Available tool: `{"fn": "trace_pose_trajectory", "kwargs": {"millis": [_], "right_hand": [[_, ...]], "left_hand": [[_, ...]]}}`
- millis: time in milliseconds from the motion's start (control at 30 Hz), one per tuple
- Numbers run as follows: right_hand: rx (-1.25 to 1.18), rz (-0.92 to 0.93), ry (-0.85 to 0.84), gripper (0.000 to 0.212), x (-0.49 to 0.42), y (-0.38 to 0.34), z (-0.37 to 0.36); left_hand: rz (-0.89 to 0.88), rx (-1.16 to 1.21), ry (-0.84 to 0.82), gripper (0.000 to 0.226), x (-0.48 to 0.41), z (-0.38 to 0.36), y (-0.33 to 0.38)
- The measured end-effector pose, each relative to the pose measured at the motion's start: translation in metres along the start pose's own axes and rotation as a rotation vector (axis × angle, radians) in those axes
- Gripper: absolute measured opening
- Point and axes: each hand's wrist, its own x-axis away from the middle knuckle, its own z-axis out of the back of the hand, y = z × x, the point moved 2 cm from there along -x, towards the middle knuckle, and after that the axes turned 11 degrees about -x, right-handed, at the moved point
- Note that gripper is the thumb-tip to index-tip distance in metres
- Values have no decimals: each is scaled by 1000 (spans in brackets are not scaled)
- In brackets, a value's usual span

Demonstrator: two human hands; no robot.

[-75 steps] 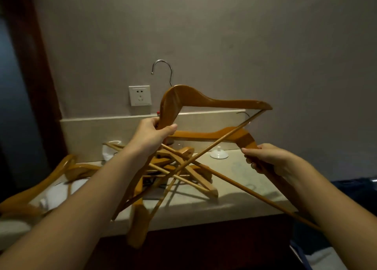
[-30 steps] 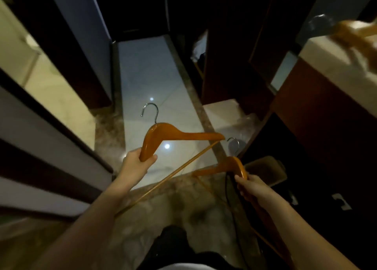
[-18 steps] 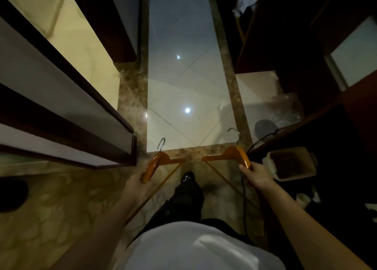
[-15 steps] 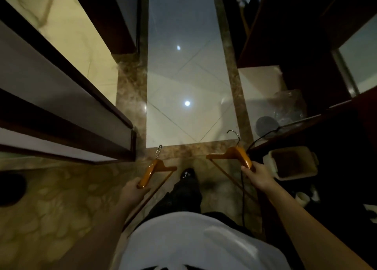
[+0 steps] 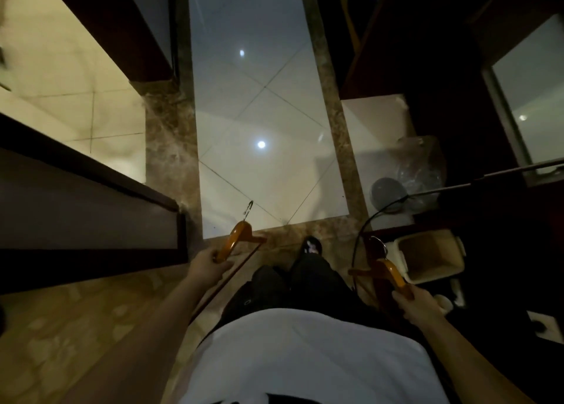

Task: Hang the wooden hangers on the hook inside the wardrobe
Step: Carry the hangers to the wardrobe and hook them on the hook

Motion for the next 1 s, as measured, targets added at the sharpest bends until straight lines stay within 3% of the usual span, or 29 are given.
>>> {"fn": "trace_pose_trajectory", "kwargs": {"millis": [267, 567, 733, 1000], "right_hand": [[30, -10, -57, 17, -61, -116, 14], [6, 226, -177, 19, -138, -358, 30], [-61, 309, -187, 19, -167, -460, 35], [-70, 187, -151, 18, -202, -519, 28]], "left_hand": [[-31, 49, 49, 14, -66, 43, 88], [211, 80, 62, 14, -124, 102, 113], [278, 131, 77, 33, -144, 135, 128], [248, -39, 55, 35, -229, 229, 176]]}}
